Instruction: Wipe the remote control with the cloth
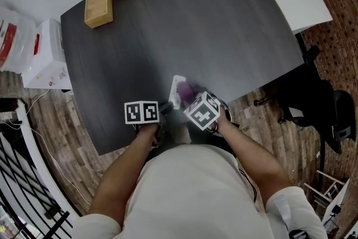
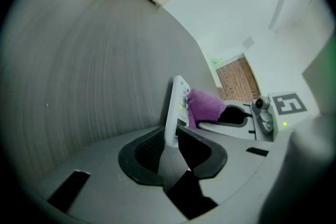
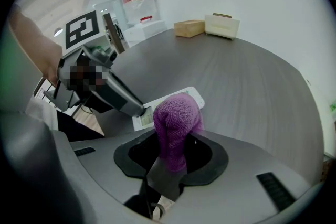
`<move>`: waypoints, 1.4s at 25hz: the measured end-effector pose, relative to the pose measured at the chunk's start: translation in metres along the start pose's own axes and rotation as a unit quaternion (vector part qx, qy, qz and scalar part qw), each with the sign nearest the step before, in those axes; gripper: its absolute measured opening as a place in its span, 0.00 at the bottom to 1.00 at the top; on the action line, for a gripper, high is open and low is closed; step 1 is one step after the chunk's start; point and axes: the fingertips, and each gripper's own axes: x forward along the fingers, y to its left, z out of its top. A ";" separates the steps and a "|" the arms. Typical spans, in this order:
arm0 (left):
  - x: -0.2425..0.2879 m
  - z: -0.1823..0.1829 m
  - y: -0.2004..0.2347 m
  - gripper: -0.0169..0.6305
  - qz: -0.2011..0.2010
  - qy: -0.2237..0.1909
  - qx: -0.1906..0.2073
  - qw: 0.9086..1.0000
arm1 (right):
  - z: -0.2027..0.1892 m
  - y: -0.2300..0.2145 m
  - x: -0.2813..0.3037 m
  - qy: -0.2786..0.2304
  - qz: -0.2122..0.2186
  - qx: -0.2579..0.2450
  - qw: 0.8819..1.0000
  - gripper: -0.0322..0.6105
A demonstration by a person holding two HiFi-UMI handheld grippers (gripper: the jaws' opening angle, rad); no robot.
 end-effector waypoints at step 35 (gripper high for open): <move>-0.012 0.028 -0.018 0.48 0.015 0.246 0.929 0.276 | -0.041 0.021 -0.048 -0.023 0.069 0.044 0.996 0.24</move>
